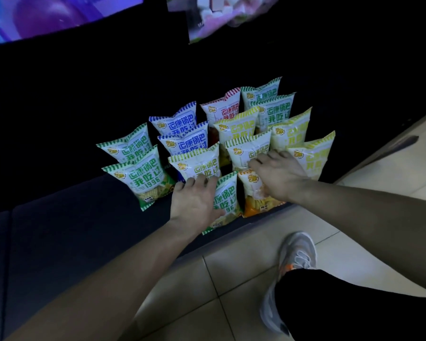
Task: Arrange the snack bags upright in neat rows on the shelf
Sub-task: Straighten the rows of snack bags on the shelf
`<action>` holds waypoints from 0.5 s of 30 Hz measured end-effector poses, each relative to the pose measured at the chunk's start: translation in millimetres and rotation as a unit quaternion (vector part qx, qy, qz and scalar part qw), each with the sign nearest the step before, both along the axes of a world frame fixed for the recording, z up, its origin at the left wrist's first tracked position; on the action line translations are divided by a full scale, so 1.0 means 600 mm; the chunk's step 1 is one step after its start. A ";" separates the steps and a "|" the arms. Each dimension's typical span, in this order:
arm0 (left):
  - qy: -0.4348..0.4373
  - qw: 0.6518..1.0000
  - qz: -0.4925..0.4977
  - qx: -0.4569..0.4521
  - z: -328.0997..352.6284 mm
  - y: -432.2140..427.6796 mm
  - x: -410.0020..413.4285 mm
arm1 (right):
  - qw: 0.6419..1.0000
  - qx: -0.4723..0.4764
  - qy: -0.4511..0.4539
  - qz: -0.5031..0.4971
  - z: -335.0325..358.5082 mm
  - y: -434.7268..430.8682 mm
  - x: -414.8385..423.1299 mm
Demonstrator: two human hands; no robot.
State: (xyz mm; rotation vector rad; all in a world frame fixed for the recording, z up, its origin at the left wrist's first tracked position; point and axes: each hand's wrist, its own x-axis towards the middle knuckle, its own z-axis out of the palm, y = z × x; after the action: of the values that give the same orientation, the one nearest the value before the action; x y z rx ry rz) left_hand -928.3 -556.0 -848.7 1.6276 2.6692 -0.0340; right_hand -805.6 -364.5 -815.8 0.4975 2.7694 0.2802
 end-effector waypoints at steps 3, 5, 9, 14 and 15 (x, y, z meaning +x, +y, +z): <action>-0.001 1.000 0.000 -0.011 0.002 0.004 0.000 | 0.999 -0.024 0.021 0.002 -0.003 0.002 0.008; -0.007 1.000 0.003 -0.021 0.005 0.007 0.003 | 0.998 -0.052 0.028 0.007 0.001 0.011 0.015; -0.023 1.000 0.009 -0.012 0.023 0.017 0.007 | 0.993 -0.093 0.064 -0.027 0.026 0.054 0.038; -0.018 0.997 -0.017 0.070 0.050 0.055 0.040 | 0.984 -0.073 0.115 -0.115 0.036 0.123 0.090; -0.023 0.996 -0.023 0.078 0.051 0.067 0.053 | 0.986 -0.062 0.094 -0.119 0.034 0.134 0.098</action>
State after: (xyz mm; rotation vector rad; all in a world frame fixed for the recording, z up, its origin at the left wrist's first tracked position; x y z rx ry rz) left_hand -896.8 -515.5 -818.1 1.7081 2.6603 0.2141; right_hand -746.8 -284.4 -795.6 0.8519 2.8452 0.0042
